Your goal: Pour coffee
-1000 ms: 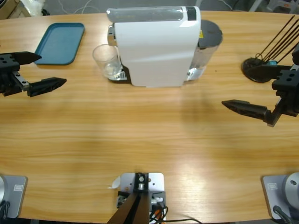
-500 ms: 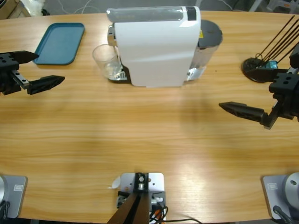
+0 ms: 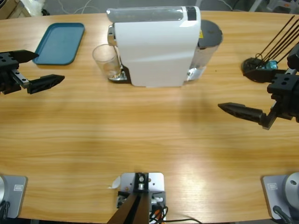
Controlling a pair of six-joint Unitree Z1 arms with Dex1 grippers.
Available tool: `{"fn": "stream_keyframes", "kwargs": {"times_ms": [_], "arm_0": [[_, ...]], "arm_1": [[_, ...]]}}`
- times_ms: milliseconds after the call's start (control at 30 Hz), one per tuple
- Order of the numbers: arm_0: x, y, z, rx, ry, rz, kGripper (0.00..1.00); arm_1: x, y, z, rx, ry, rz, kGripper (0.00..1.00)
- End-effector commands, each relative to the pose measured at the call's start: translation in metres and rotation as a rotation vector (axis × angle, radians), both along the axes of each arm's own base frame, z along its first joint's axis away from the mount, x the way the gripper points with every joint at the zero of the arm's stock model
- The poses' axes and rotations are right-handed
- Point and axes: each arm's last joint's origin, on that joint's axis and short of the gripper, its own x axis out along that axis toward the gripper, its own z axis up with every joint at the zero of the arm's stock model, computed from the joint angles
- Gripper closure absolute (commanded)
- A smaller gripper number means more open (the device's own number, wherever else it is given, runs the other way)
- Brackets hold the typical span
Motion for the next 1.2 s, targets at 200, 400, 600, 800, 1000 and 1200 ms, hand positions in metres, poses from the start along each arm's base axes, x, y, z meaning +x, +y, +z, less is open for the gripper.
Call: {"fn": "stream_keyframes", "kwargs": {"times_ms": [200, 400, 600, 800, 1000, 1200], "arm_0": [[-0.0005, -0.0010, -0.0148, 0.040, 0.036, -0.002, 0.023], [0.0000, -0.0013, -0.0160, 0.036, 0.031, -0.002, 0.023], [0.0014, -0.0025, -0.0170, 0.037, 0.034, -0.003, 0.023], [0.0025, -0.0033, -0.0182, 0.038, 0.038, -0.004, 0.023], [0.0029, -0.0037, -0.0187, 0.037, 0.037, -0.004, 0.023], [0.0030, -0.0038, -0.0198, 0.036, 0.036, -0.005, 0.023]], "arm_1": [[-0.0020, 0.0013, -0.0149, -0.028, 0.050, 0.014, 0.000], [-0.0023, 0.0013, -0.0154, -0.029, 0.052, 0.016, 0.000], [-0.0021, 0.0014, -0.0156, -0.031, 0.052, 0.015, 0.000], [-0.0019, 0.0016, -0.0158, -0.032, 0.053, 0.015, 0.000], [-0.0019, 0.0016, -0.0158, -0.032, 0.053, 0.015, 0.000], [-0.0023, 0.0012, -0.0161, -0.032, 0.053, 0.014, 0.000]]}}
